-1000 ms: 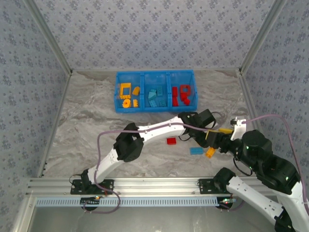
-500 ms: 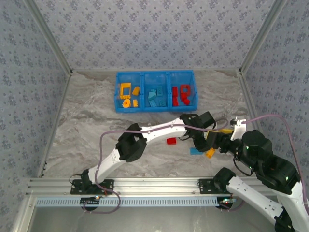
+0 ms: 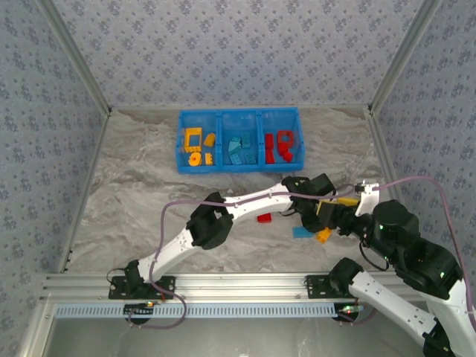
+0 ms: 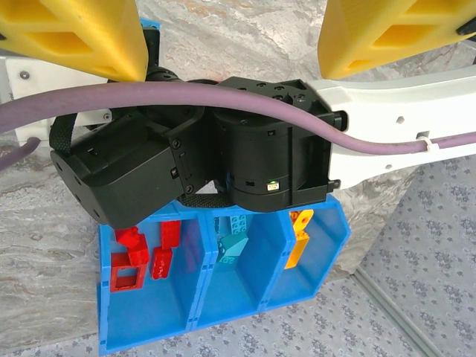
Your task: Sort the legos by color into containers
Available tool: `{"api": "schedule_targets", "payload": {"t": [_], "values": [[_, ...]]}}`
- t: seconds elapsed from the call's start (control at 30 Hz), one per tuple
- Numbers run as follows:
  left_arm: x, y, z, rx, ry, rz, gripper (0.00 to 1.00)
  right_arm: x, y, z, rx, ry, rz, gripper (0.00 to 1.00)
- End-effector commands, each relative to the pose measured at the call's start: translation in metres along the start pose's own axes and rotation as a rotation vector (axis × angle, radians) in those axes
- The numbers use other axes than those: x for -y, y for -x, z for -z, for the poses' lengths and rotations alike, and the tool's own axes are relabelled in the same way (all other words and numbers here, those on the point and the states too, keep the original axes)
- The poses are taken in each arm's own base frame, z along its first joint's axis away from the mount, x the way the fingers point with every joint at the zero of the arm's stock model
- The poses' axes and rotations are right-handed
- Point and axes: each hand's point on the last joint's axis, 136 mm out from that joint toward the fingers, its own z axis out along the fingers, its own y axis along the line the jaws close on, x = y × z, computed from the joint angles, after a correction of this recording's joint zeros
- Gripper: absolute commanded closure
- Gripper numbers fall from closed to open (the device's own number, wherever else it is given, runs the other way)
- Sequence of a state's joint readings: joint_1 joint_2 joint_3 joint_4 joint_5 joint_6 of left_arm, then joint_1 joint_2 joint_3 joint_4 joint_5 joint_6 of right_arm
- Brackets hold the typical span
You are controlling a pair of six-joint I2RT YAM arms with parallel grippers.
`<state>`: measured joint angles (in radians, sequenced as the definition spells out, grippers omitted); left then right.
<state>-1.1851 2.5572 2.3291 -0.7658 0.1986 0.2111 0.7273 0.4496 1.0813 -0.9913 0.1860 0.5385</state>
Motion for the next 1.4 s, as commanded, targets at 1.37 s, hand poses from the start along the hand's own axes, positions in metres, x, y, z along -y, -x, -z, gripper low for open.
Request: {"api": "schedule_targets", "payload": {"t": [1.37], "values": [[-0.11,-0.02,0.149,0.25,0.176,0.47,0.86,-0.007,0.041,-0.041,0.04,-0.143,0.226,0.38]]}}
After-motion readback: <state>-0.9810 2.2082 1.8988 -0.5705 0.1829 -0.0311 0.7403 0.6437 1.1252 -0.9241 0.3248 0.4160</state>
